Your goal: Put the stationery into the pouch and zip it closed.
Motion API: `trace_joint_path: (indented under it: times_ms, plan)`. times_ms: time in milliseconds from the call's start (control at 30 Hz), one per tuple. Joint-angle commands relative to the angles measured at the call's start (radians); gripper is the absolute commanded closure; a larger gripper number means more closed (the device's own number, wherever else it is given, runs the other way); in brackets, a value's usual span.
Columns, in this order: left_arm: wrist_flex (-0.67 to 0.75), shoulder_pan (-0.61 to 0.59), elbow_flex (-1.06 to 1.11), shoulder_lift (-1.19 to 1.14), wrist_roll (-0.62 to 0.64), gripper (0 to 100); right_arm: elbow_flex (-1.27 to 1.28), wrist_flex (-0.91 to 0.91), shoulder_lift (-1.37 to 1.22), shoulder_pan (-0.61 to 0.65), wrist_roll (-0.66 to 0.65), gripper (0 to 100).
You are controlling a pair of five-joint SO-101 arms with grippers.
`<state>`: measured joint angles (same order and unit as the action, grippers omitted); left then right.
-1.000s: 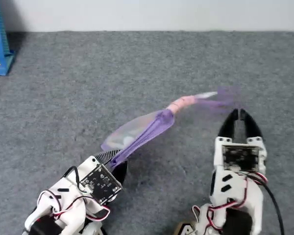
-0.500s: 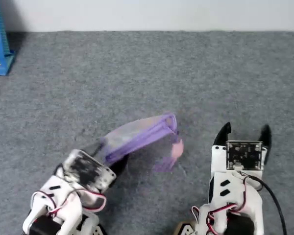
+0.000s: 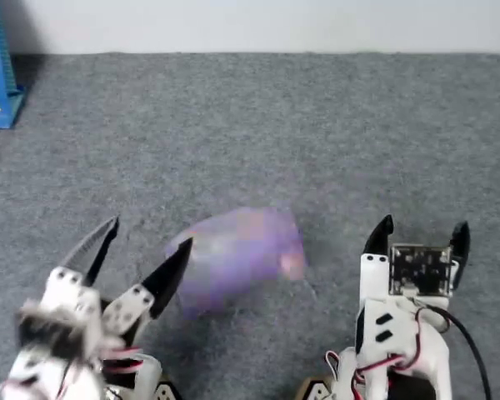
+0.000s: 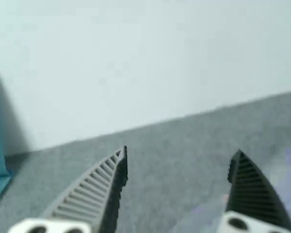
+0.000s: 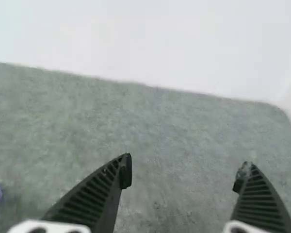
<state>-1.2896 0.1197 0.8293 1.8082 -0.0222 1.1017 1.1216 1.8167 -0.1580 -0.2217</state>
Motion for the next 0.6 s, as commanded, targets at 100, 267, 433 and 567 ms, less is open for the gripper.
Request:
trace_joint_path:
  times_ms: [100, 267, 433, 567]
  plan:
    - [-0.089, -0.006, -0.217, 0.012, 0.014, 68, -0.17, 0.127, -0.001, 0.004, 0.011, 66.6]
    - [-0.158, -0.006, -0.222, 0.014, 0.006, 78, -0.189, 0.216, -0.001, -0.001, 0.012, 67.5]
    - [-0.221, -0.006, -0.222, 0.014, 0.0, 98, -0.189, 0.248, -0.001, -0.001, 0.012, 87.2]
    - [-0.29, -0.006, -0.211, 0.014, -0.083, 99, -0.186, 0.266, -0.001, -0.002, 0.012, 95.8]
